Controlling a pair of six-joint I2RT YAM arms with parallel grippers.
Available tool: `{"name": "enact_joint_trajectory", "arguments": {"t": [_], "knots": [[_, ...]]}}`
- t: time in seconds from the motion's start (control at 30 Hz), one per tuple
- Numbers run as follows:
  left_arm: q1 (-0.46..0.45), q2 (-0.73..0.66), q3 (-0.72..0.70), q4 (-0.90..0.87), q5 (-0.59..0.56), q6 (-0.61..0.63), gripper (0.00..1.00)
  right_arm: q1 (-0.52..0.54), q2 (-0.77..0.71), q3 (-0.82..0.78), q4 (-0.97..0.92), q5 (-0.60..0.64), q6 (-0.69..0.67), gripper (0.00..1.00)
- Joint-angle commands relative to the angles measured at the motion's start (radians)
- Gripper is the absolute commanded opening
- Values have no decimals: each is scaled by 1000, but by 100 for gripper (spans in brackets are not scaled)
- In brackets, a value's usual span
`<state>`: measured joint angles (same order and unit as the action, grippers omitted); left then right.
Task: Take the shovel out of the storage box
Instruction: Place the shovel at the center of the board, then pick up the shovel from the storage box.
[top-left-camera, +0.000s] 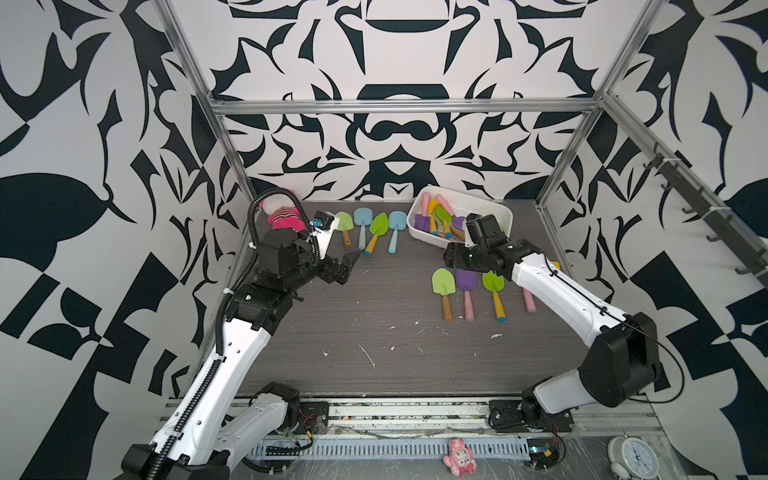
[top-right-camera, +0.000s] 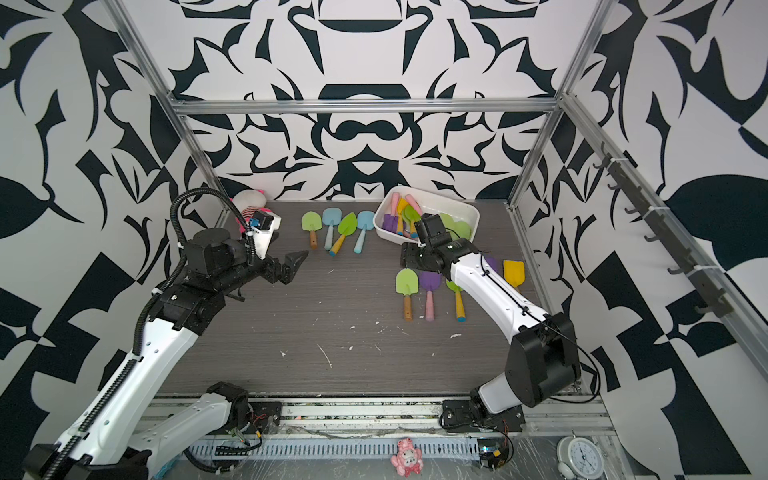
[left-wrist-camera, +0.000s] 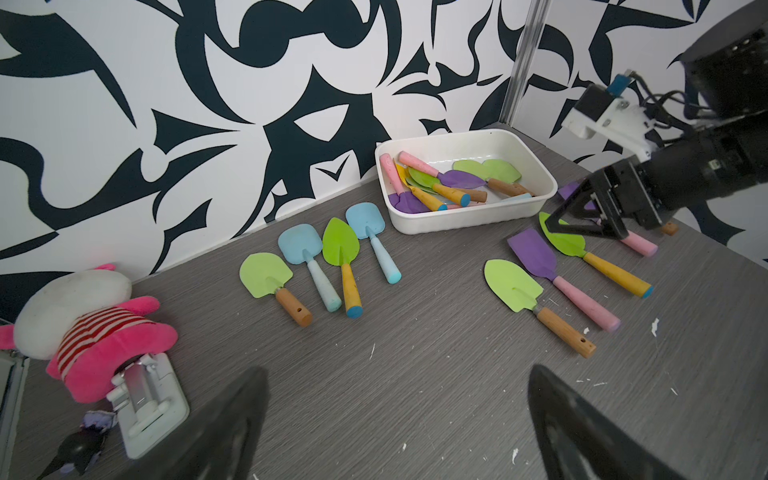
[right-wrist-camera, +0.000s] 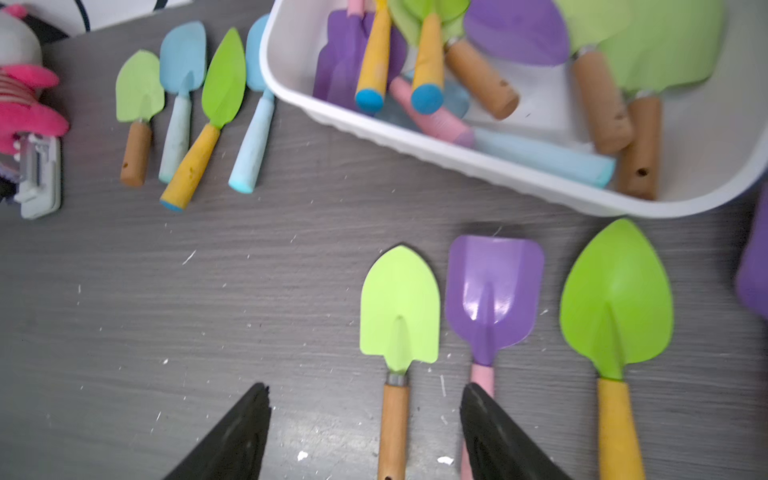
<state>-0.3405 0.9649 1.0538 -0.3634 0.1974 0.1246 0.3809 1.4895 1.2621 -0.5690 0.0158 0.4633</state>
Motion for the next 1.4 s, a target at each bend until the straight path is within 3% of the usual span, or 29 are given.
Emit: {"name": "enact_joint_trajectory", "arguments": {"t": [0.0,0.37,0.83,1.13,1.37], "knots": [[-2,-1,-9,2,-6,13,100,-51,-1,53,-35,61,-82,78],[-2,9,0,-13,-5,41,99,-220,156,212,-63,3,-143,78],[-2,20,34,-58,-2,75,99,-293,613,724,-270,-89,-188,66],[-2,15,39,-87,-8,79,99,-320,868,1037,-440,57,-302,59],[-2,25,43,-93,-6,84,100,-340,966,1125,-478,47,-333,55]]}}
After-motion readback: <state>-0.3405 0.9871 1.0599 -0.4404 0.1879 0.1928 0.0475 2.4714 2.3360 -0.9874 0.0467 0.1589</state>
